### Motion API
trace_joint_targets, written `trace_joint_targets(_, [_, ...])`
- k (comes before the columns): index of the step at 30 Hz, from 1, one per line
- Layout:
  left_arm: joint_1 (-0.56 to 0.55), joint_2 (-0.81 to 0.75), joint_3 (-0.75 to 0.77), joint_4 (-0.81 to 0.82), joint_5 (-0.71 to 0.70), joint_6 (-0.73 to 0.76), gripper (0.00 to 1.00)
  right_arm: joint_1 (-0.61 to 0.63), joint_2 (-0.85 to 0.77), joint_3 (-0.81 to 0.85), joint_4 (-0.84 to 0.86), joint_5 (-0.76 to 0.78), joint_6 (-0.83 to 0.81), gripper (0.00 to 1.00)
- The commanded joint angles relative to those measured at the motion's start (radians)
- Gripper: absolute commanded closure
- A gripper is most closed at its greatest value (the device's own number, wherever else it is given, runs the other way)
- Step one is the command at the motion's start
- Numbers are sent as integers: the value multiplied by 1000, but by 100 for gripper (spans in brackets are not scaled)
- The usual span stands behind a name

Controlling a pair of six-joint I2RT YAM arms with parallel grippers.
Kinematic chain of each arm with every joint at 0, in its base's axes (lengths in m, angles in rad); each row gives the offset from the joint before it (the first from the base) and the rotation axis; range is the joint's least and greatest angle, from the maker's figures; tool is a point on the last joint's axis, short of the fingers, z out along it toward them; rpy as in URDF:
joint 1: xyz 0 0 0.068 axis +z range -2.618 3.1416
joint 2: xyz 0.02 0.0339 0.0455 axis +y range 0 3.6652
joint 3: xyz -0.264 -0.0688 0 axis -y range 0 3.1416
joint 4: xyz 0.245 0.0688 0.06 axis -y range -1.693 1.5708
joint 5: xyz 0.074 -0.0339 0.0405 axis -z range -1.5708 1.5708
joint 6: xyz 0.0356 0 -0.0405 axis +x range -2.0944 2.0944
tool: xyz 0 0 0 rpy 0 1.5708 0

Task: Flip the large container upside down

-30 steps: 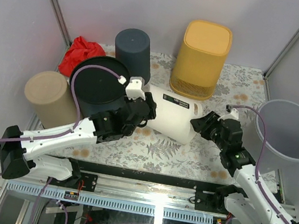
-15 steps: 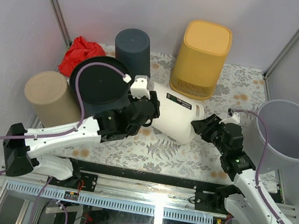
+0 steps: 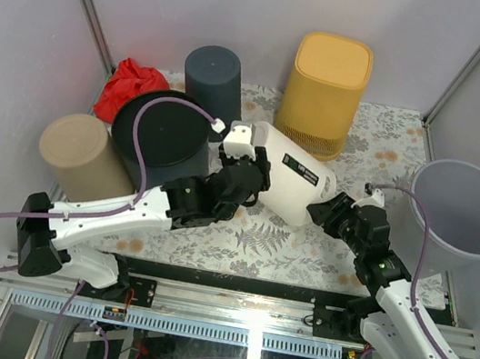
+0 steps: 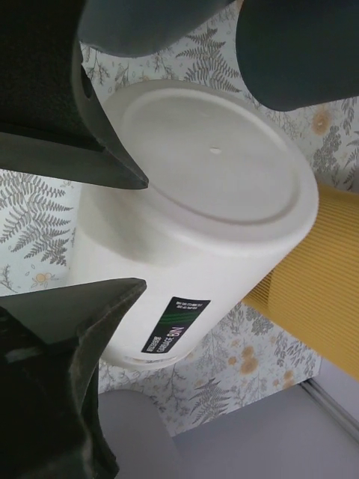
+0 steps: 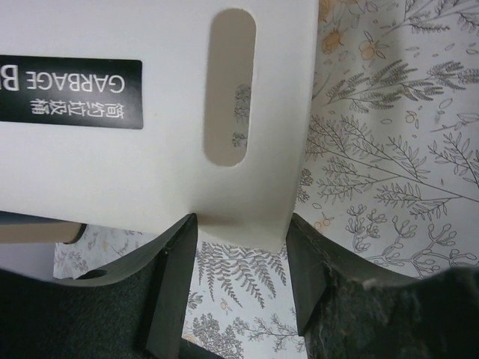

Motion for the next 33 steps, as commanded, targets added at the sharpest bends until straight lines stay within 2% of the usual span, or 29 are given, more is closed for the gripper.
trace_joint_targets(1, [-84, 53, 49, 99, 159, -47, 52, 32, -34, 5, 165, -119, 36, 45])
trace_joint_targets(15, [-124, 119, 86, 88, 113, -48, 52, 33, -60, -55, 201, -105, 24, 43])
trace_joint_targets(23, [-109, 55, 15, 81, 57, -51, 49, 33, 54, -14, 281, -189, 7, 42])
trace_joint_targets(33, [-35, -156, -163, 69, 51, -92, 48, 70, 240, 141, 303, -259, -29, 40])
